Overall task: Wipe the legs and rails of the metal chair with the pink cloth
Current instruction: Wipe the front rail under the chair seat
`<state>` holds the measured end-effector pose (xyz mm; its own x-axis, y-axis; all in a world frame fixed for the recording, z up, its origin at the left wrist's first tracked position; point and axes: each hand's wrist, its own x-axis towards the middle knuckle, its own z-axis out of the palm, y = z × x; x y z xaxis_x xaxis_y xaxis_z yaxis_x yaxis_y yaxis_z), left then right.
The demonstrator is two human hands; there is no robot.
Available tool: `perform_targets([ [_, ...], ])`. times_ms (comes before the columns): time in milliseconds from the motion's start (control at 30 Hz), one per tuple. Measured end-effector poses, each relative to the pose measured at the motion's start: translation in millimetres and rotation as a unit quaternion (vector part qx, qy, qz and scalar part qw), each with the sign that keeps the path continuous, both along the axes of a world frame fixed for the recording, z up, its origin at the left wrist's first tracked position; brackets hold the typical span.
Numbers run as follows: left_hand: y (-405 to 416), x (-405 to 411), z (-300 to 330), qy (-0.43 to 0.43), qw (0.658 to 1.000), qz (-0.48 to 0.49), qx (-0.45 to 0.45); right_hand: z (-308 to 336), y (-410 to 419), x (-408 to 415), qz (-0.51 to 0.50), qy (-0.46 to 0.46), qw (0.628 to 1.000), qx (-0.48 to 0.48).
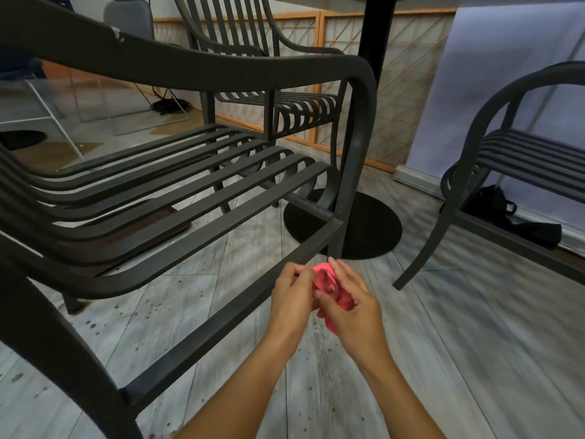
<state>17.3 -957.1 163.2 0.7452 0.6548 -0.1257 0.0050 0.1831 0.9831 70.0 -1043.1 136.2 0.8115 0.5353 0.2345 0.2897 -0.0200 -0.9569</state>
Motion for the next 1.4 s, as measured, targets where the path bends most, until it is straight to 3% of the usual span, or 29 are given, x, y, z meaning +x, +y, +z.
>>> perform_targets([
  [133, -1, 1, 4, -0.001, 0.999, -0.051, 0.002, -11, 9, 8, -0.073, -0.006, 0.997, -0.016],
  [333, 20, 2, 4, 0.046, 0.963, -0.03, 0.262, 8, 18, 32, -0.094, -0.06, 0.994, -0.004],
  [400, 29, -1, 4, 0.088, 0.92, -0.008, 0.383, 18, 25, 46, -0.121, -0.092, 0.988, -0.034],
  [500, 40, -3, 2, 0.132, 0.821, -0.006, 0.556, 34, 37, 67, -0.16, -0.145, 0.975, -0.059],
  [600, 49, 1, -4, 0.178, 0.76, -0.023, 0.625, 43, 51, 84, -0.173, -0.193, 0.961, -0.097],
  [667, 53, 4, -8, 0.208, 0.738, -0.032, 0.641, 39, 61, 94, -0.175, -0.212, 0.953, -0.13],
  [900, 60, 7, -20, 0.226, 0.748, -0.043, 0.623, 8, 77, 89, -0.137, -0.271, 0.927, -0.218],
  [1400, 62, 10, -26, 0.181, 0.766, -0.04, 0.616, -9, 74, 50, -0.148, -0.232, 0.951, -0.139],
])
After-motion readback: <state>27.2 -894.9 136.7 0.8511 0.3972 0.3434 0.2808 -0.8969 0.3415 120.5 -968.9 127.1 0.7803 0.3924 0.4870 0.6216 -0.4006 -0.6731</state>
